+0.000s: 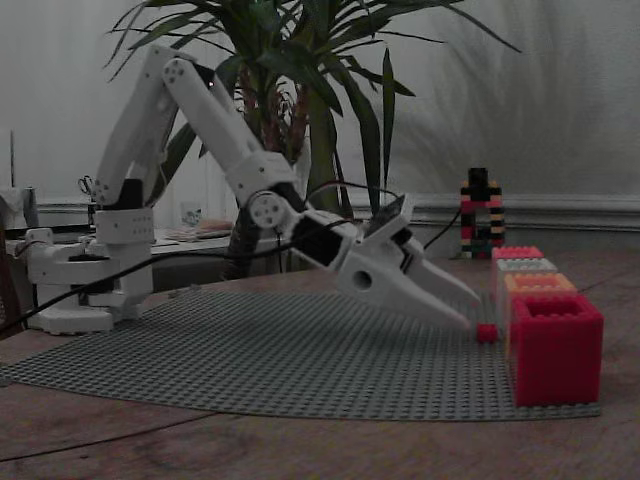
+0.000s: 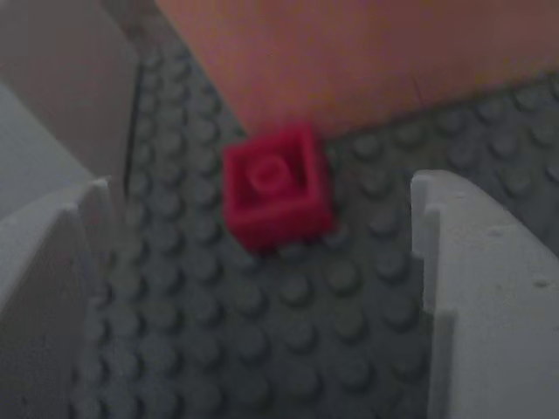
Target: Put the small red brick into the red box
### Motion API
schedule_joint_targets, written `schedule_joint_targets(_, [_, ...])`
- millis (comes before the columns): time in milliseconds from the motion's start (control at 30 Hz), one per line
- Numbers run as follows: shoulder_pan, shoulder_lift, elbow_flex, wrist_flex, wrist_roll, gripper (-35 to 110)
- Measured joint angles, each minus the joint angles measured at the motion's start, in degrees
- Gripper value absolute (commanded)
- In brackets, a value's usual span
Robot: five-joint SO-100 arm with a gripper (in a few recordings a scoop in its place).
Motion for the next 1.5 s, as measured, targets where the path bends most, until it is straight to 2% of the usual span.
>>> schedule_joint_targets(1500, [-1.7, -8.1, -9.5, 1.8, 3.2, 28])
